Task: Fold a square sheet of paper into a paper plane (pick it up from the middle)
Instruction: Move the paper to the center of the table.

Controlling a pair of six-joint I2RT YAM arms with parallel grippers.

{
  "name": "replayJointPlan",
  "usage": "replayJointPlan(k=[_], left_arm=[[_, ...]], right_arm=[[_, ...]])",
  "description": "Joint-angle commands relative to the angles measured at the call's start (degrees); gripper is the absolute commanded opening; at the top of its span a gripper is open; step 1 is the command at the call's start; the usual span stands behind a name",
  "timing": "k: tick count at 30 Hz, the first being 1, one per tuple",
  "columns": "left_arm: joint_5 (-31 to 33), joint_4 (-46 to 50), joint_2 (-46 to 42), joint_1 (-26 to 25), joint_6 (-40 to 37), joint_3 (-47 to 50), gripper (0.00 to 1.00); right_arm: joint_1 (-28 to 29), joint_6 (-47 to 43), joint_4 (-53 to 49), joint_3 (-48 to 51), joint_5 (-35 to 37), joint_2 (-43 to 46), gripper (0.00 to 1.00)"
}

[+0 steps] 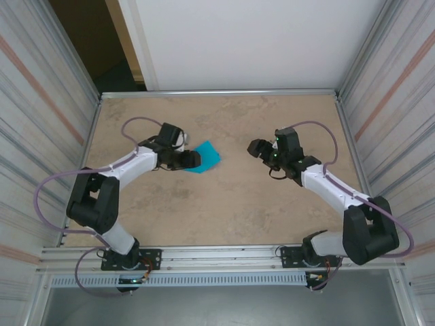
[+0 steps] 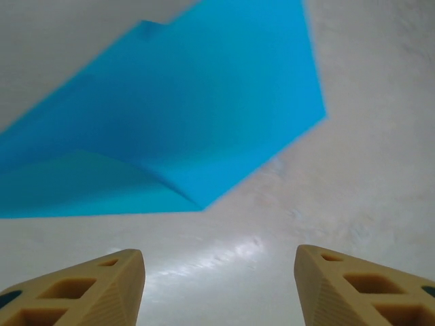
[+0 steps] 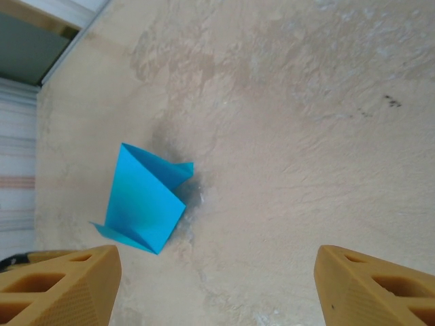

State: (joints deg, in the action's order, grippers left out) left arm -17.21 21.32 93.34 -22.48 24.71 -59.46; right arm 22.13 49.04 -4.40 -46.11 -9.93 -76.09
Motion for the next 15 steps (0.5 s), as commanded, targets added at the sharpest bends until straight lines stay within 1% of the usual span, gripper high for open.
replayJointPlan(k=[1, 6, 11, 15], left_arm=[[-6.6, -6.53, 1.65, 2.4, 1.02, 1.71, 0.62], [-8.51, -10.42, 6.15, 6.51, 2.77, -0.35, 0.64], [-9.15, -10.95, 11.6, 6.93, 3.93, -3.34, 0.63], [-8.2, -10.63, 13.73, 6.96, 4.94, -4.65, 0.63]], right_arm=[[0.99, 0.95, 1.71, -2.89, 0.05, -1.94, 0.74], [2.24, 1.51, 3.11, -3.68, -0.59, -4.54, 0.74], [3.65, 2.71, 4.71, -4.46, -2.45, -7.54, 0.74], [5.17, 3.55, 5.64, -4.84, -3.45, -9.78, 0.73]])
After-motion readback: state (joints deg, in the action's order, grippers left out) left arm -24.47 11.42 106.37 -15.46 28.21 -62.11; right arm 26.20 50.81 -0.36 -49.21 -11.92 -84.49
